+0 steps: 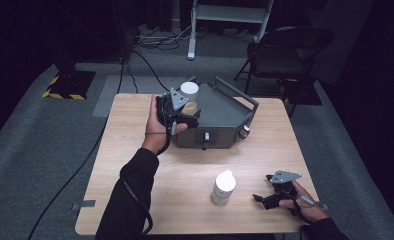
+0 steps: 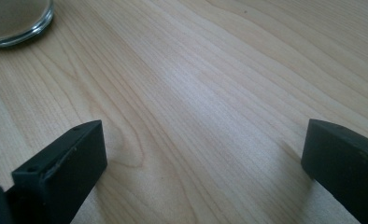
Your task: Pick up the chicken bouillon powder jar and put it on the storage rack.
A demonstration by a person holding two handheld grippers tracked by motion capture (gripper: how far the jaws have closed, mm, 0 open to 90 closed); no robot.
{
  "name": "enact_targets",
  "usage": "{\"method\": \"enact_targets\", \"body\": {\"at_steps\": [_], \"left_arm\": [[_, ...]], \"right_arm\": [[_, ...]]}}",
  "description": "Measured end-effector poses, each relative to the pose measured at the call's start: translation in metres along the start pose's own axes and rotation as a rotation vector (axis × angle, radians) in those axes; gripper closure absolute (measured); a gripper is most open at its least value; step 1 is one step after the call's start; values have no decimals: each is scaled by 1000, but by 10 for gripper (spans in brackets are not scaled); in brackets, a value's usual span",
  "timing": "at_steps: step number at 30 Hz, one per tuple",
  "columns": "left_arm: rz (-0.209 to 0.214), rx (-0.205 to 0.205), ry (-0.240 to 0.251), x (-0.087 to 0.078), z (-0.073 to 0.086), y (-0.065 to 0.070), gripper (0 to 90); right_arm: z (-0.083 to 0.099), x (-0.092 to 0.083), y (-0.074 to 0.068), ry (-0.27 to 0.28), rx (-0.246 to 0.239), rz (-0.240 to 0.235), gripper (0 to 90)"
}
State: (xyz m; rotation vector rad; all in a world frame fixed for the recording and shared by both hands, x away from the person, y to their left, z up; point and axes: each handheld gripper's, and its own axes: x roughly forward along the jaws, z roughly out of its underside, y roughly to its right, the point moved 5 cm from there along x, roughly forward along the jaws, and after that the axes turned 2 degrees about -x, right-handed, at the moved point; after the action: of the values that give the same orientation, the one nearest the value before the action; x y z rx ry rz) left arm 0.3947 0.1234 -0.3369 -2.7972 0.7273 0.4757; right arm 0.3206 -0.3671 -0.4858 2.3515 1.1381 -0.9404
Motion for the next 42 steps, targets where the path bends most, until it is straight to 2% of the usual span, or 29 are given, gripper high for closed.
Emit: {"method": "enact_targets", "body": {"at_steps": [1,10,11,19,30,35,42], "left_arm": [[1,26,-3,-3,1,2,8],[9,93,7,-17,10,11,7],[3,120,3,-20,13,14,7],[15,176,-10,-30,26,25,7],[45,219,-33,-38,42,36,7],[60,228,-45,-42,56,41,7],[58,243,-70,-48,72,44,7]], "right_arm": [[0,0,0,0,0,0,0],[0,0,0,0,0,0,0],[0,0,0,0,0,0,0],[0,0,0,0,1,0,0],[0,0,0,0,0,0,0],[0,0,0,0,0,0,0],[0,0,0,0,0,0,0]]}}
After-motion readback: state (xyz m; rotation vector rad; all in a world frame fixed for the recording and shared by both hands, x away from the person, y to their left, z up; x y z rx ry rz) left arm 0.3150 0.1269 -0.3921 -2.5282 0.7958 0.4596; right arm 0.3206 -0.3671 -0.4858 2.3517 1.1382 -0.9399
